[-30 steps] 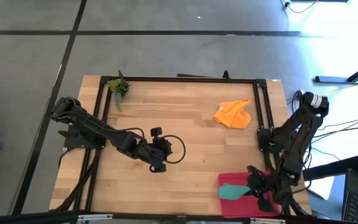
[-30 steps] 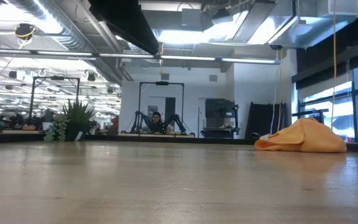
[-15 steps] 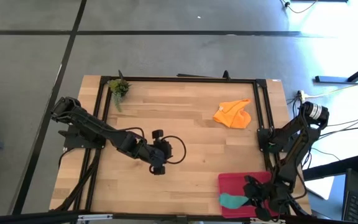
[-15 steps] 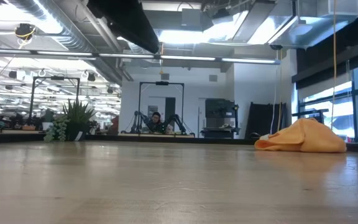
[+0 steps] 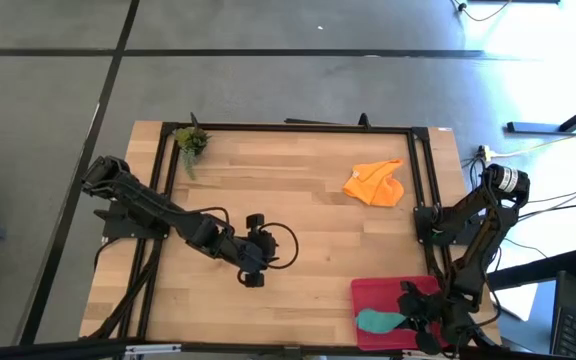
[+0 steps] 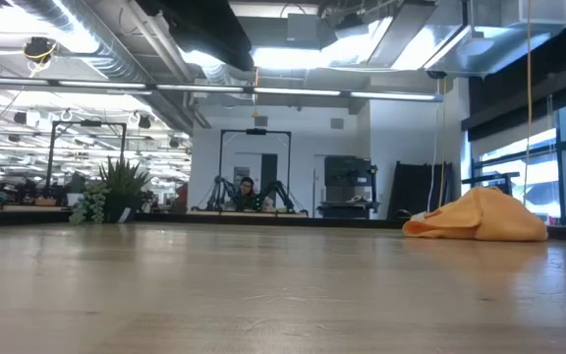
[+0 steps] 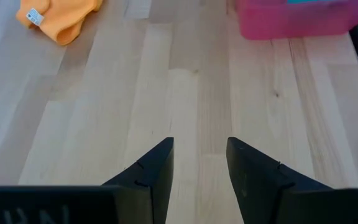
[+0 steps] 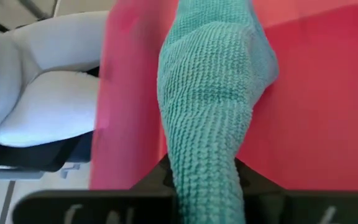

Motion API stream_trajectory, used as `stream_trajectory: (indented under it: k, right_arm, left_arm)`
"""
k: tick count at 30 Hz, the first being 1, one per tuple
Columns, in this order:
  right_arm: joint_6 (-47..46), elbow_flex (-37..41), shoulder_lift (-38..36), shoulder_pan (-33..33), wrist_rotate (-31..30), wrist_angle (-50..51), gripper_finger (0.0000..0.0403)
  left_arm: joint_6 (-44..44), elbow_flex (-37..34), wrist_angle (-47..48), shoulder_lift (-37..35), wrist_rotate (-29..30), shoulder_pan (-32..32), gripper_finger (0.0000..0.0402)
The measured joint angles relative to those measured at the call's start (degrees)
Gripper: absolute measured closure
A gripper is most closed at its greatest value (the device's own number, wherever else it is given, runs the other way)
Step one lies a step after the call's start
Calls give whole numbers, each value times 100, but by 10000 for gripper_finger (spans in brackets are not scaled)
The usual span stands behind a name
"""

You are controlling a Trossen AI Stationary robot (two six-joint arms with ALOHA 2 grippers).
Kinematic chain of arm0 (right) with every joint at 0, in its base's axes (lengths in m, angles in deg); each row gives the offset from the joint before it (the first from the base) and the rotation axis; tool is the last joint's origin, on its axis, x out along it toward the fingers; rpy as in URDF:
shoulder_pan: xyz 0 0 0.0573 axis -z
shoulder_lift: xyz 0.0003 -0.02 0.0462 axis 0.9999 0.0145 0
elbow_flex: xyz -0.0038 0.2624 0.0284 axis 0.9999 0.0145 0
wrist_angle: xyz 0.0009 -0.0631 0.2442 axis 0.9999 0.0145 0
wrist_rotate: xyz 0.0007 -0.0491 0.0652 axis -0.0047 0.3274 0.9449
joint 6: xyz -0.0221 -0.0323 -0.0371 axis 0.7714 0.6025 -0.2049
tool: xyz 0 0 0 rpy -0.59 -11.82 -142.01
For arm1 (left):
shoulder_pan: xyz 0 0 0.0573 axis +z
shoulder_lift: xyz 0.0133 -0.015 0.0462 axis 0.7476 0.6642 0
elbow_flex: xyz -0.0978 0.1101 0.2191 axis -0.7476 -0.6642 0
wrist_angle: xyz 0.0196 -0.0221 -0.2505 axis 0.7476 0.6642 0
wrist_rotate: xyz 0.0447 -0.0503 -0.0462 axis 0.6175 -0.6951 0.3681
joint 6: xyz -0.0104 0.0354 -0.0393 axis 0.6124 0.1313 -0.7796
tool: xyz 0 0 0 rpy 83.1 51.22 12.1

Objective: Roll microfiber towels into tight, uniform cylinder then place into a basket
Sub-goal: Put the blue microfiber cloth into the red bin

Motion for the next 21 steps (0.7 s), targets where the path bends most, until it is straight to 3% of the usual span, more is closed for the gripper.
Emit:
stream_trajectory:
  k: [21]
  right_arm:
    - [39,0,292,-28,32,-311,362]
  left_arm:
    - [0,0,-5,0,-3,0,262]
